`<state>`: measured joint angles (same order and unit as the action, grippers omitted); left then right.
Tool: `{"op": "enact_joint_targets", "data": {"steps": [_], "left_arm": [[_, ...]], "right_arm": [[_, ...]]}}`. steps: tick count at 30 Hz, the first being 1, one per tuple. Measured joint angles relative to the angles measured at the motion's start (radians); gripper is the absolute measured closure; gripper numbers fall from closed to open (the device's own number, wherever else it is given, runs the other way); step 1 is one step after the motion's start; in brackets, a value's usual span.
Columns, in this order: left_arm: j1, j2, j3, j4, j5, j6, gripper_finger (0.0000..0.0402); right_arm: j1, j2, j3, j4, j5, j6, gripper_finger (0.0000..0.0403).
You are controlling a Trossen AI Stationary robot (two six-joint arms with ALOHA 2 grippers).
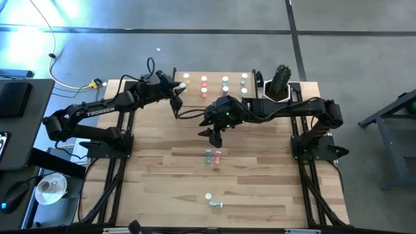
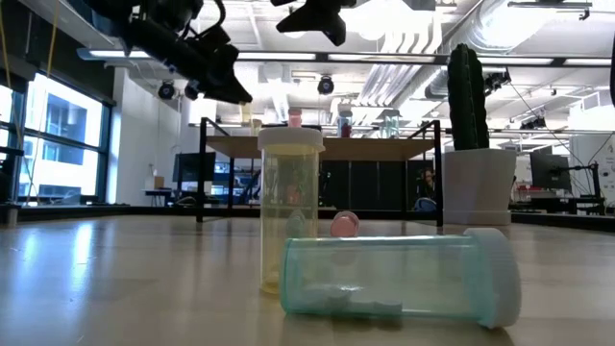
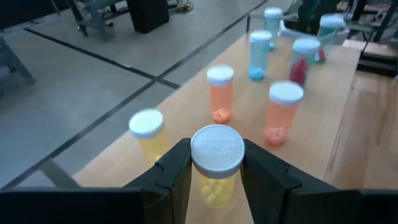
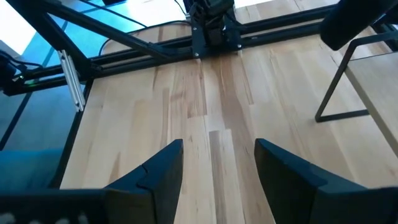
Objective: Pick and place medicine bottles onto shelf by color
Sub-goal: Put the right yellow pill bottle on the shelf aligned with the other yellow pill bottle, then put the pink pill bottle on the shelf aligned with the other pink pill bottles
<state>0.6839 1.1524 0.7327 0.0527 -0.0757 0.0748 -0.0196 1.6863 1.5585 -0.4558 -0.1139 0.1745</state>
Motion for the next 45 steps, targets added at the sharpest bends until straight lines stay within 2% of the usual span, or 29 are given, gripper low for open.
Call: {"op": "enact_joint_targets", "data": {"steps": [13, 30, 45], "left_arm": [[0.002, 0.083, -0.003, 0.019, -0.011, 0.007, 0.0289], [0.003, 0.088, -0.003, 0.026, -0.016, -0.019, 0.0287], [0.003, 0.089, -0.003, 0.052, 0.005, -0.023, 0.0216]], "right_arm": [[0.0, 0.0, 0.0, 0.003, 0.0, 0.0, 0.0214], [0.0, 0.0, 0.0, -0.004, -0.001, 0.001, 0.0214], [0.0, 0.0, 0.0, -0.02, -0.002, 0.007, 0.0214]]}}
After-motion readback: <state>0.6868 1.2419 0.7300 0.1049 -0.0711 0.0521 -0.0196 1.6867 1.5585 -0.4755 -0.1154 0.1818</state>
